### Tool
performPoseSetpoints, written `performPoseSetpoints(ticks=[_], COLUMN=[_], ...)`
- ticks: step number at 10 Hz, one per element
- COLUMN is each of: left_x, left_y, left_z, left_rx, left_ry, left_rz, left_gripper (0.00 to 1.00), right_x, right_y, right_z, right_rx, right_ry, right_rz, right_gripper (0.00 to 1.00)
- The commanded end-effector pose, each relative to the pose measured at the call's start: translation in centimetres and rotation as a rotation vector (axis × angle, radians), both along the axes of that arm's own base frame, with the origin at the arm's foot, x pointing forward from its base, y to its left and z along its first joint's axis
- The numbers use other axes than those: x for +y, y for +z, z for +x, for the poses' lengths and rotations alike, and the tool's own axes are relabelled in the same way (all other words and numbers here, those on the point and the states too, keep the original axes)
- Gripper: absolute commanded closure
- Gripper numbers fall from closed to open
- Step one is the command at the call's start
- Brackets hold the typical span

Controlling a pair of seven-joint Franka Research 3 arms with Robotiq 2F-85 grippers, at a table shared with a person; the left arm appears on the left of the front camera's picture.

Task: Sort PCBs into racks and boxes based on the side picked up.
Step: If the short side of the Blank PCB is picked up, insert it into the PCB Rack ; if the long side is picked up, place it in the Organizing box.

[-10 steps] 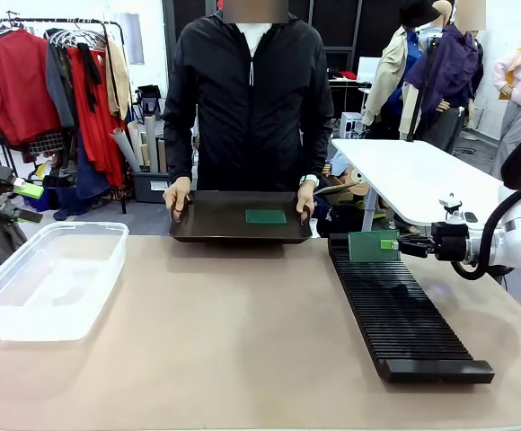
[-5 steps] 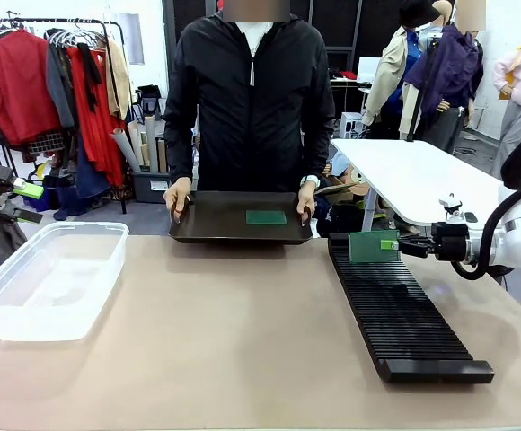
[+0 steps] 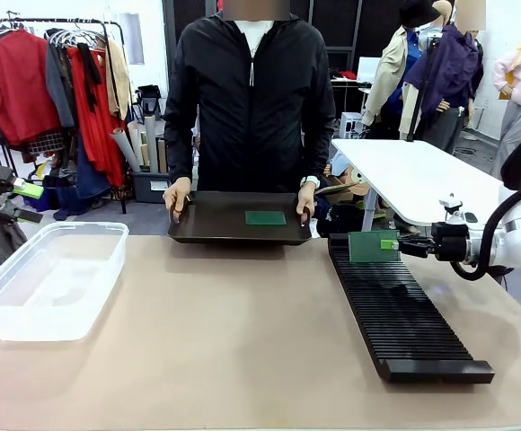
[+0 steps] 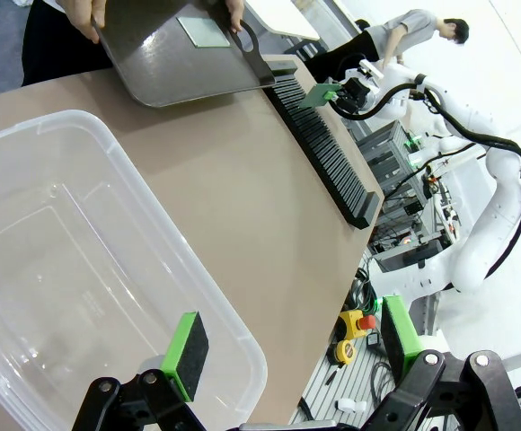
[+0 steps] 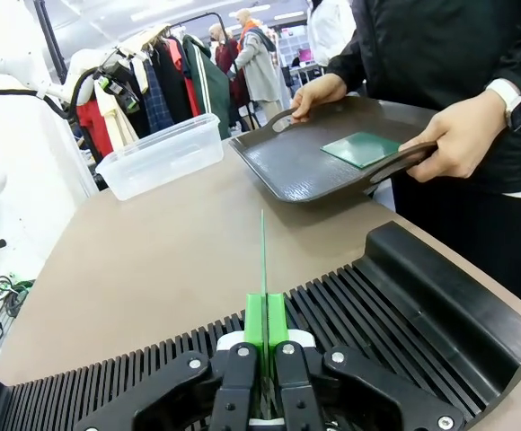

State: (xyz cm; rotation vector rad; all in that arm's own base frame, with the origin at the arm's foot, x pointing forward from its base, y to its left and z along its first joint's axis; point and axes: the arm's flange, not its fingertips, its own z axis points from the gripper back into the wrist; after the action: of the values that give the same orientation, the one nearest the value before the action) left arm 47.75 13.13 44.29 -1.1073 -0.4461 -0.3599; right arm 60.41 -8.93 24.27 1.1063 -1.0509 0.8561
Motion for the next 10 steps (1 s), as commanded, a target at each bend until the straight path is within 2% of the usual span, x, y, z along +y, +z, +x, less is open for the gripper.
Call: performPoseSetpoints(ticks=[1,10], left_x=[-0.1,-0.1], left_y=[0.2,0.2], left_z=[-0.1,-0.1], left_rx=[0.001,0.001], left_ry=[0.004,0.004], left_rz=[0.003,0.003], left_gripper=[0.00,0.00], right_x=[-0.4,-1.0], right_y=[0.2,-0.2], right_z=[0.8,2.8], right_rx=[-0.025,-0.035], right_ry=[0.032,0.081], right_rz=[0.028,-0.034], right_gripper=[1.00,1.00])
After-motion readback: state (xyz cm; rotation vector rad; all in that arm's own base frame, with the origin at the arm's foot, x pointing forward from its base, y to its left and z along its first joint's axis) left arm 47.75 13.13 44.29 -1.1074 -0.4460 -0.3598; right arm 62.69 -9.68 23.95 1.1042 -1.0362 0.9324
